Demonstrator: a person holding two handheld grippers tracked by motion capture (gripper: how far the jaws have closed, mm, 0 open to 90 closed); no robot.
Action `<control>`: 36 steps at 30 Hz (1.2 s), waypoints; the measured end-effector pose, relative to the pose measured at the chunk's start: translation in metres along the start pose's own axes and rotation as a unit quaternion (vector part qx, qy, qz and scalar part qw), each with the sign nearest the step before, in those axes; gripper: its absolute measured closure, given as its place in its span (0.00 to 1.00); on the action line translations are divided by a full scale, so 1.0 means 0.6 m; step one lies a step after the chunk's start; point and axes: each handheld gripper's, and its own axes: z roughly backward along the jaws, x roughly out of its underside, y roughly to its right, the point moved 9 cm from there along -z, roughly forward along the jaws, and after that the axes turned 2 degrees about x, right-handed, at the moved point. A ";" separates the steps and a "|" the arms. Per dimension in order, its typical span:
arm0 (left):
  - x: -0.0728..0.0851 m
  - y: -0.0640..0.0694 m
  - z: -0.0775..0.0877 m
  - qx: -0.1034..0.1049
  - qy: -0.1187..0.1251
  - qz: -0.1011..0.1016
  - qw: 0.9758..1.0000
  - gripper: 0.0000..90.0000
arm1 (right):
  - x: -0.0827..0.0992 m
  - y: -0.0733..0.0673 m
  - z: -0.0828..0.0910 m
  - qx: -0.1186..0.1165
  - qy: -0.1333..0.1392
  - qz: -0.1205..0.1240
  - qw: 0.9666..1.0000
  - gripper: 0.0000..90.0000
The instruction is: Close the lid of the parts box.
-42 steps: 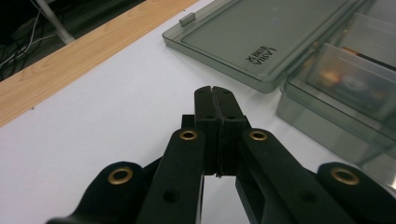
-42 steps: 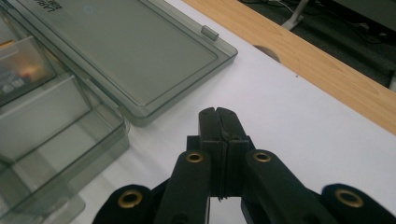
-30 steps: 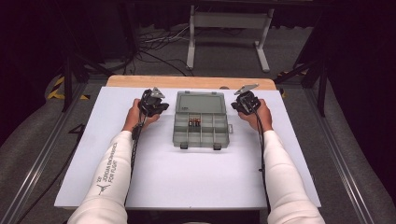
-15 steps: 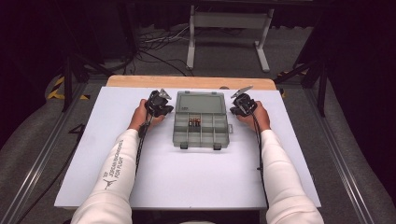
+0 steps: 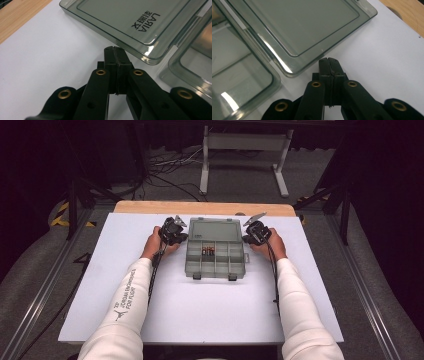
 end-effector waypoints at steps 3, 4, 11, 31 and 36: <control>-0.003 -0.002 -0.003 -0.002 0.001 -0.002 1.000 0.99 | -0.002 0.002 -0.002 -0.004 0.003 -0.001 1.000 1.00; -0.004 -0.003 -0.004 -0.003 0.001 0.001 1.000 0.99 | -0.002 0.002 -0.002 -0.005 0.003 0.000 1.000 1.00; -0.014 -0.013 -0.015 -0.004 0.017 0.029 0.999 0.99 | -0.012 0.009 -0.012 -0.006 0.027 -0.023 0.999 1.00; -0.038 -0.023 -0.013 -0.039 0.048 0.045 0.997 0.99 | -0.028 0.015 -0.023 -0.001 0.078 -0.050 0.996 1.00; -0.050 -0.024 -0.006 -0.045 0.060 0.047 0.996 0.99 | -0.040 0.019 -0.013 0.001 0.099 -0.054 0.994 1.00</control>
